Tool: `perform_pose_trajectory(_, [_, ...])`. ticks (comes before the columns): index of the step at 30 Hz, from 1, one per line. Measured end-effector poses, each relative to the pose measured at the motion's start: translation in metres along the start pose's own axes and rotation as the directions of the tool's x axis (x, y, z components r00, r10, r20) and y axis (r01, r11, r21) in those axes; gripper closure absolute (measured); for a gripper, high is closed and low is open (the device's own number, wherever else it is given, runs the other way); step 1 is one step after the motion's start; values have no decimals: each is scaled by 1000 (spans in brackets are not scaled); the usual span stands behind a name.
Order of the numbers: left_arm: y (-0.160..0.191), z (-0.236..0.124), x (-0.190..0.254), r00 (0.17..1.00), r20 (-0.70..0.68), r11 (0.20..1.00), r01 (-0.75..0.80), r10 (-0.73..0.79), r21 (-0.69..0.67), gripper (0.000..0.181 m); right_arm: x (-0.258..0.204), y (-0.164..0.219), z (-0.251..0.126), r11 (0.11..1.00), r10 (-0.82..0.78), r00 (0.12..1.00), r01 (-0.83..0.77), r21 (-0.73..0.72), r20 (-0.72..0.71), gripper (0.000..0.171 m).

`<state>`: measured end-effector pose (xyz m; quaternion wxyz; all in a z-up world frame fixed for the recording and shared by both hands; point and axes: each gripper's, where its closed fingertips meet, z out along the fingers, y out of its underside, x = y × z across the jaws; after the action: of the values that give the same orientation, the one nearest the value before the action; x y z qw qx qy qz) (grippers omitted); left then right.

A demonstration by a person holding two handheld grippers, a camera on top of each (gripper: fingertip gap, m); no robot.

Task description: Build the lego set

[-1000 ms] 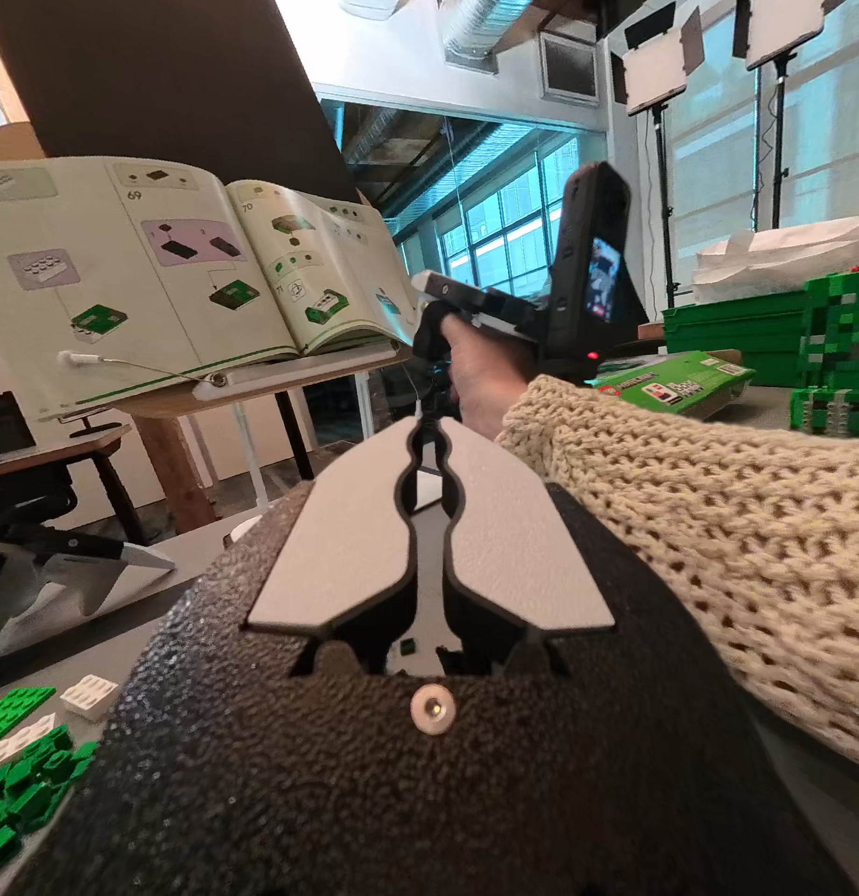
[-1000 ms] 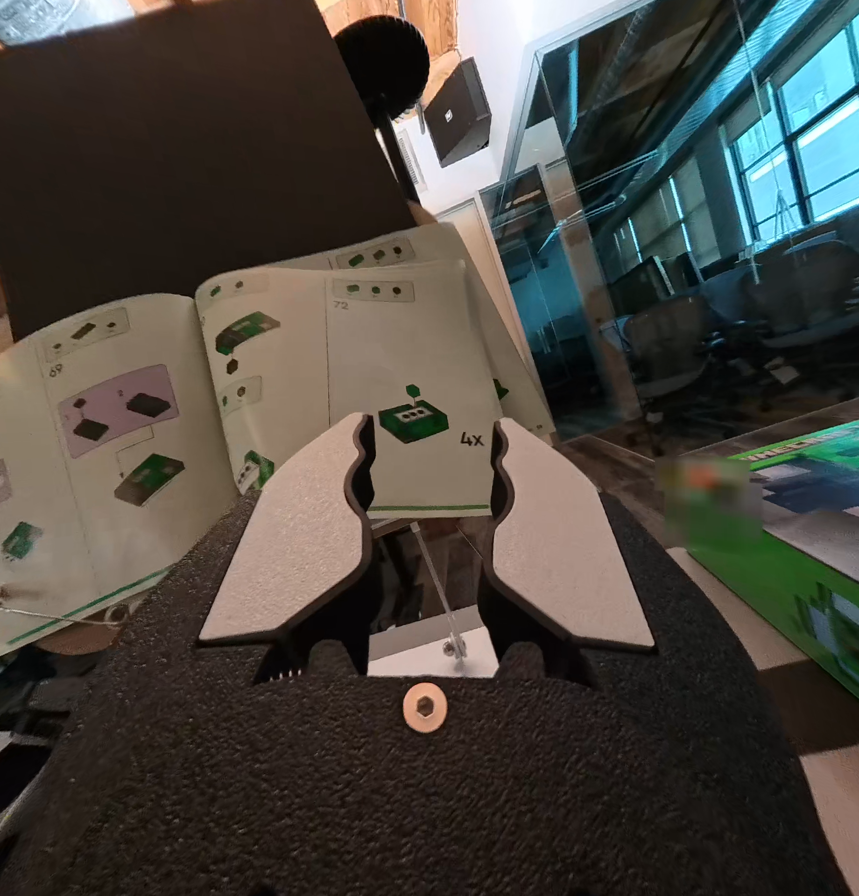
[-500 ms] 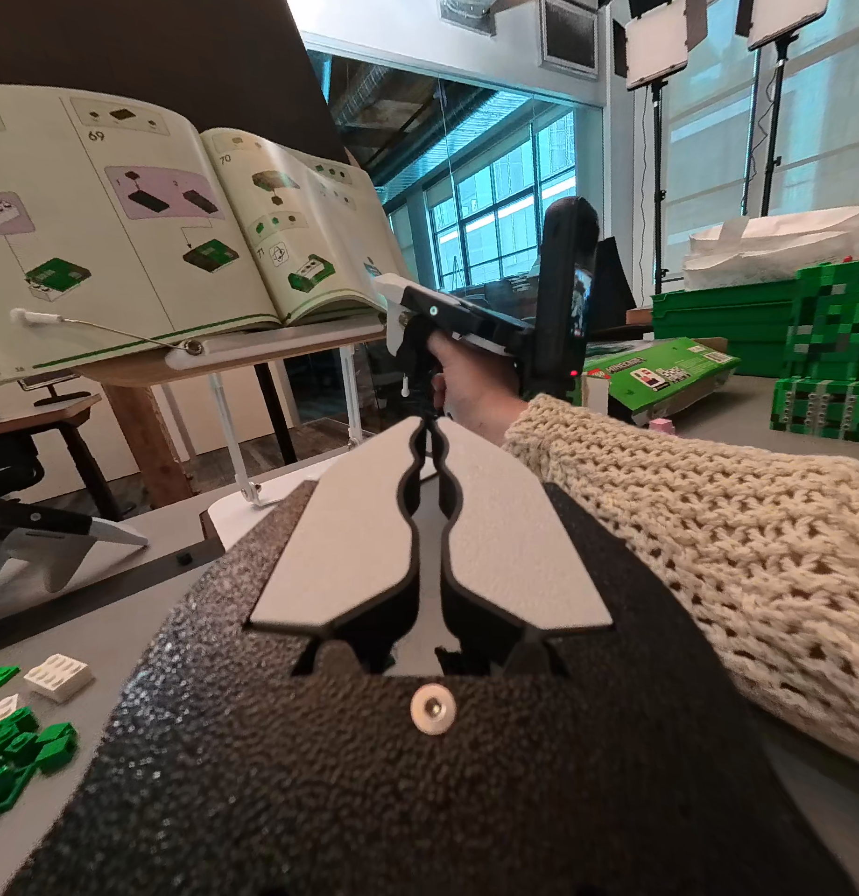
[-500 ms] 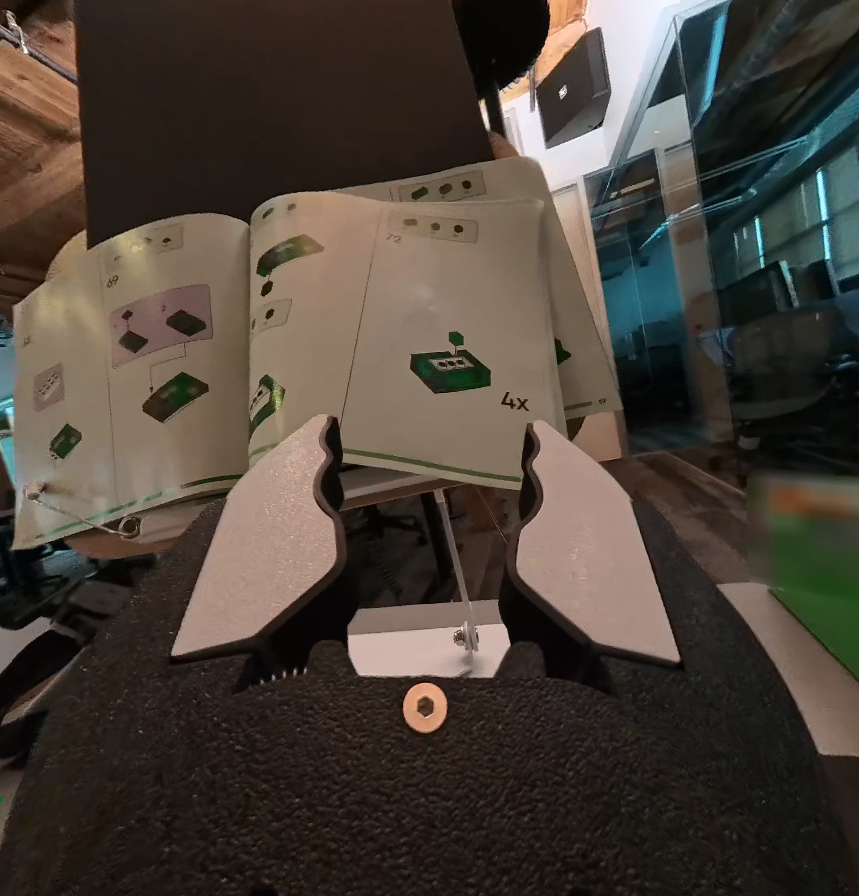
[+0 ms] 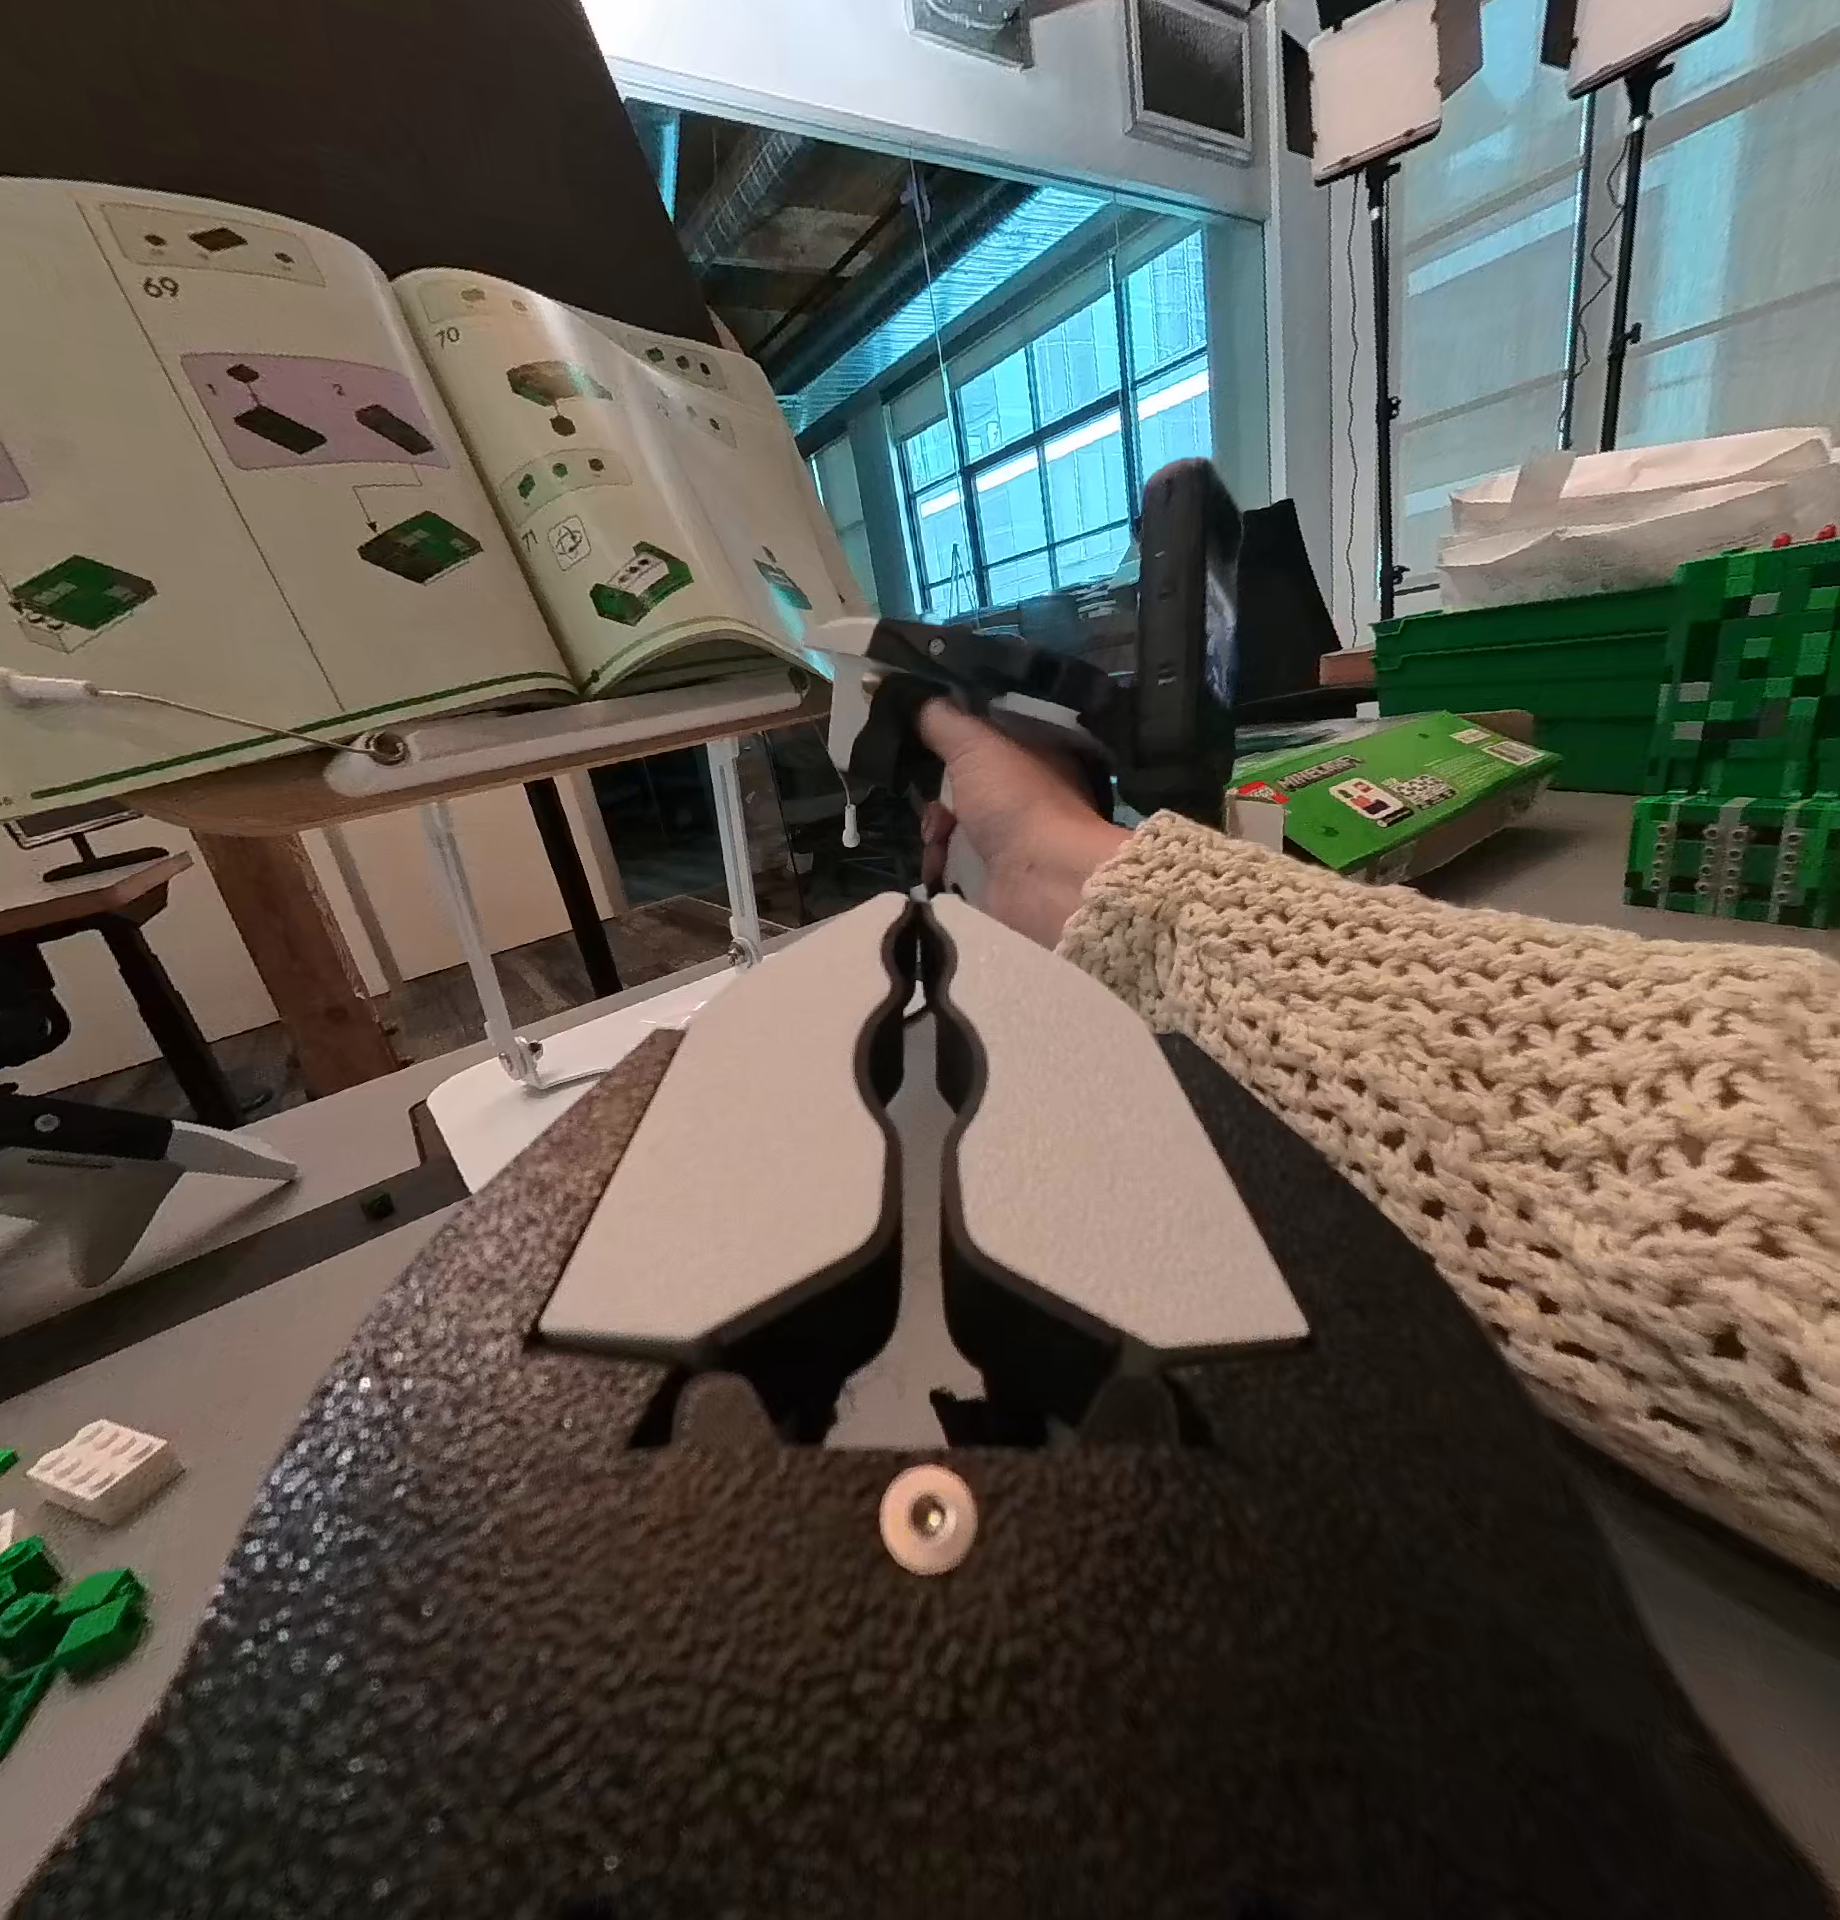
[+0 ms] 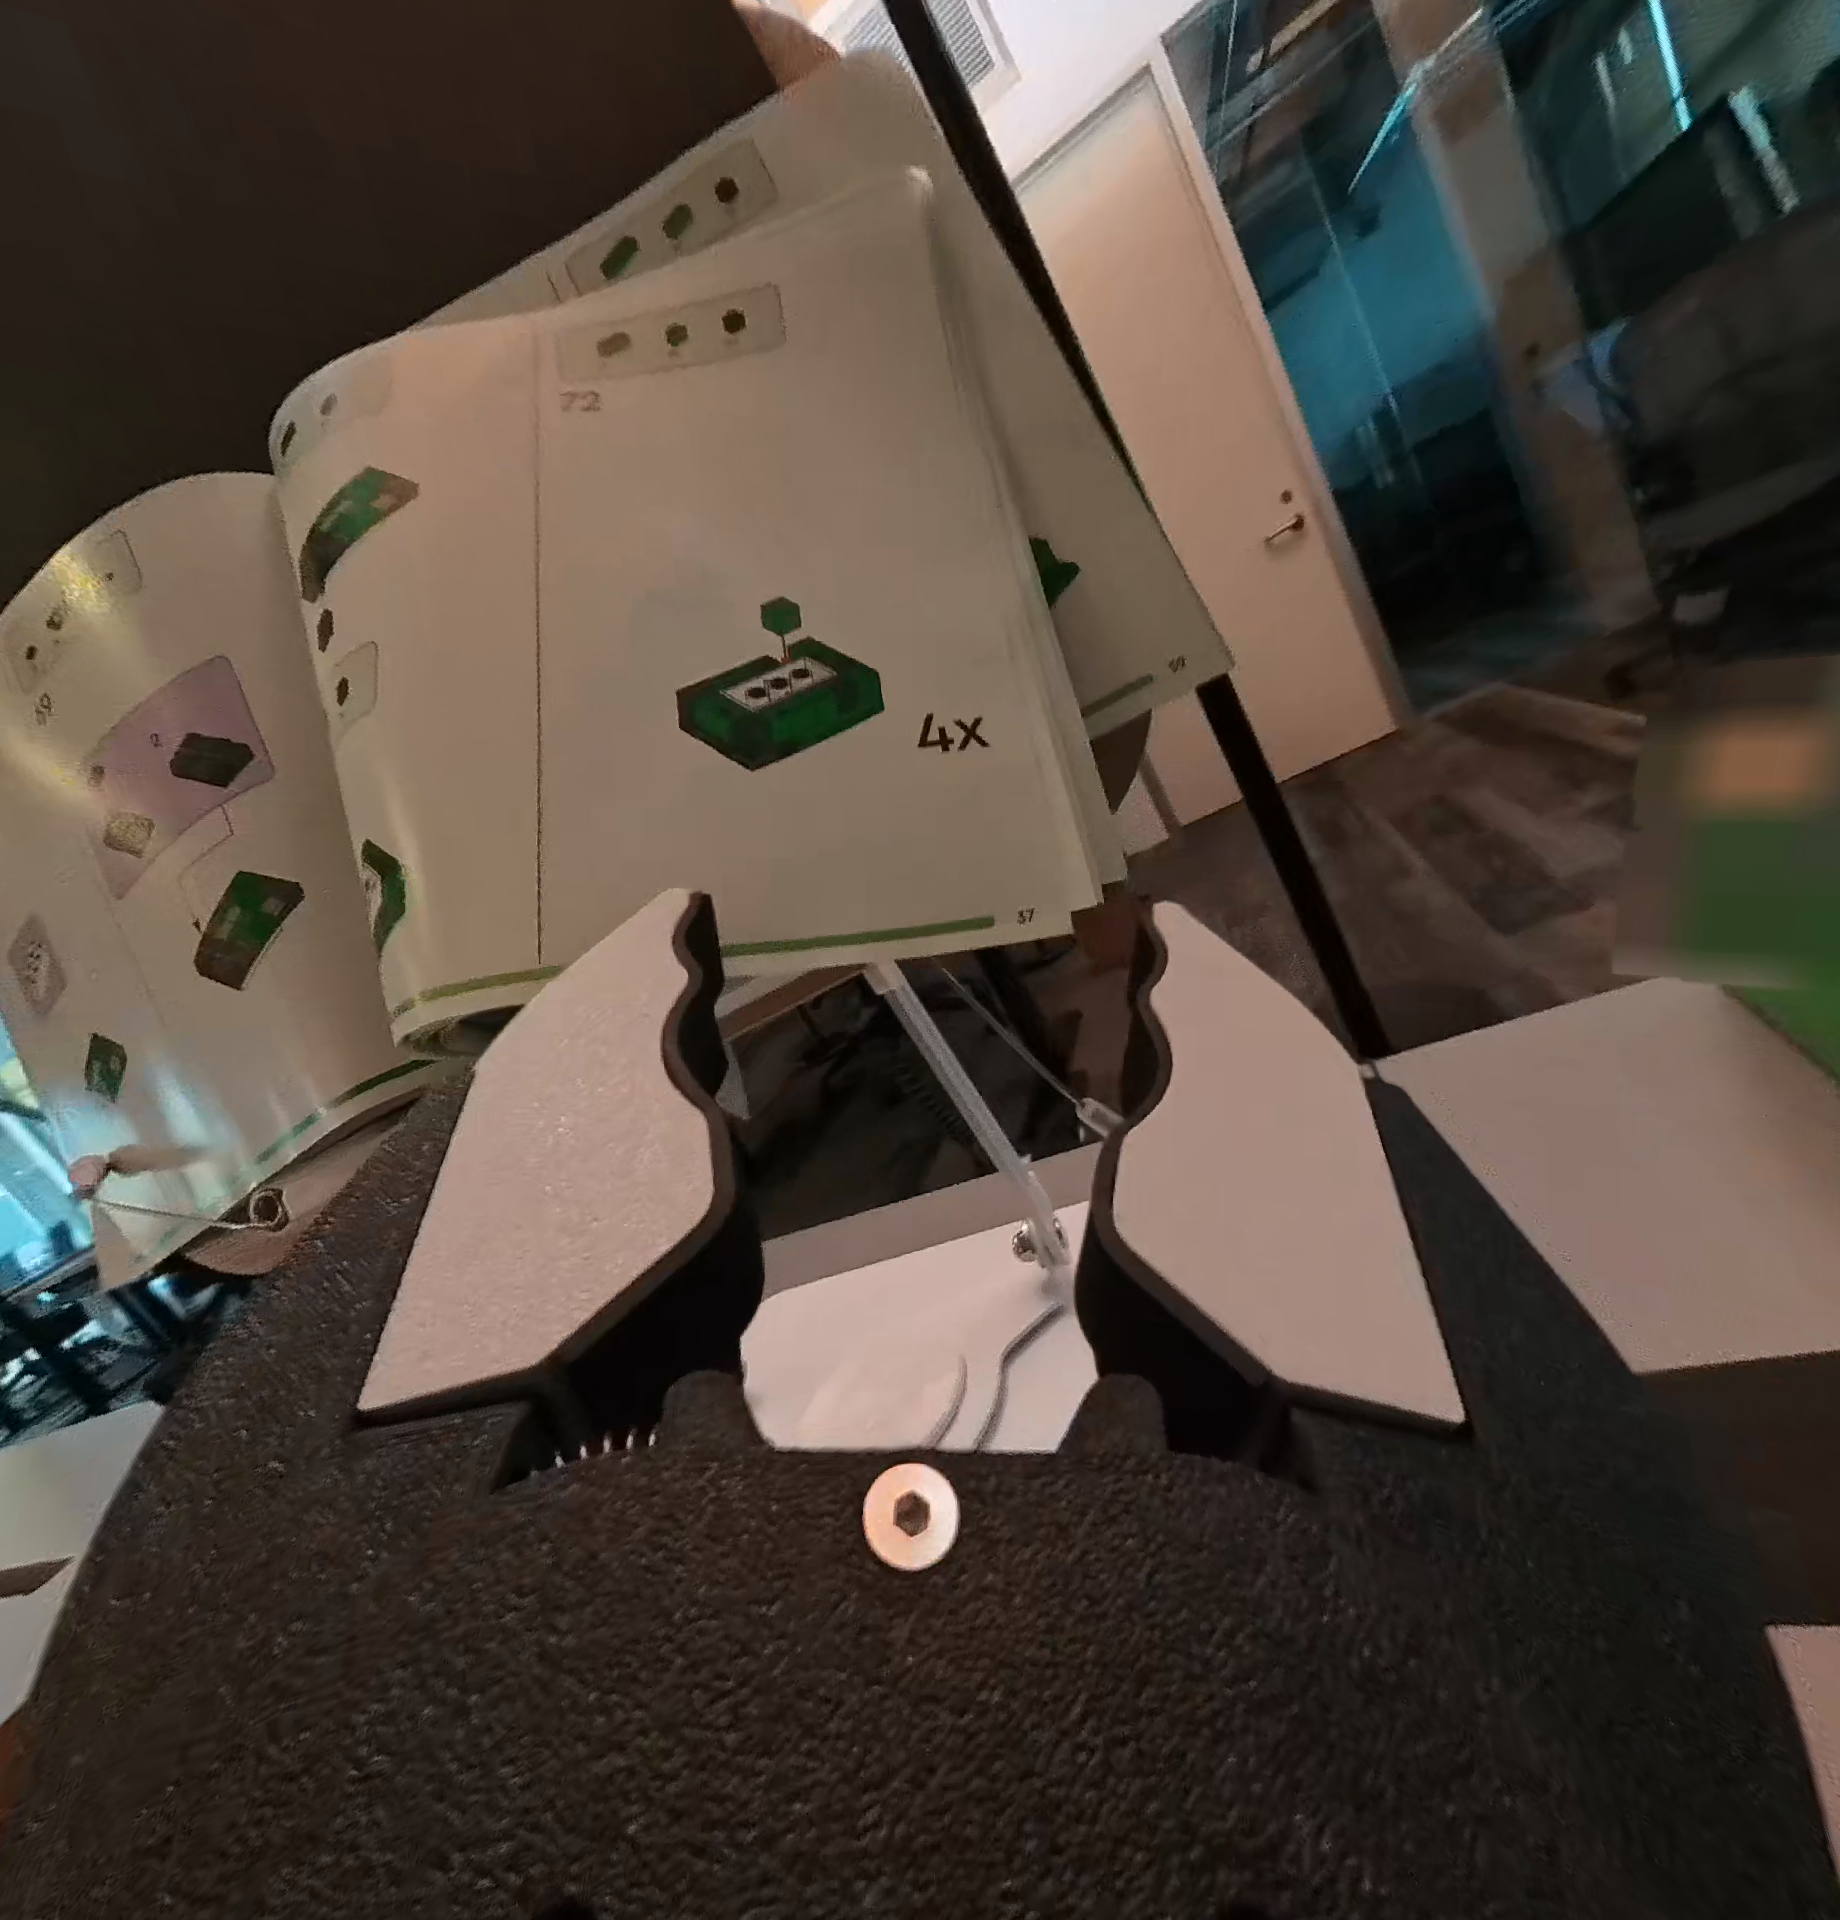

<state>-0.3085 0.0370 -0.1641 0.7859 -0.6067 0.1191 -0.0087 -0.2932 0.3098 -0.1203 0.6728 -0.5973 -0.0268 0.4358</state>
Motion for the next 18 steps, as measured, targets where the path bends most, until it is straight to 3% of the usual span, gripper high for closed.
perform_pose_trajectory(10, [1, 1, 2, 1000, -12, 1000, -8, 8, -4, 181, -4, 6, 3, 994, 110, 992, -110, 4, 63, 105])
perform_pose_trajectory(18, [1, 1, 5, 999, -26, 1000, -21, 21, -8, 181, -8, 4, 2, 997, 60, 995, -63, 40, 74, 112])
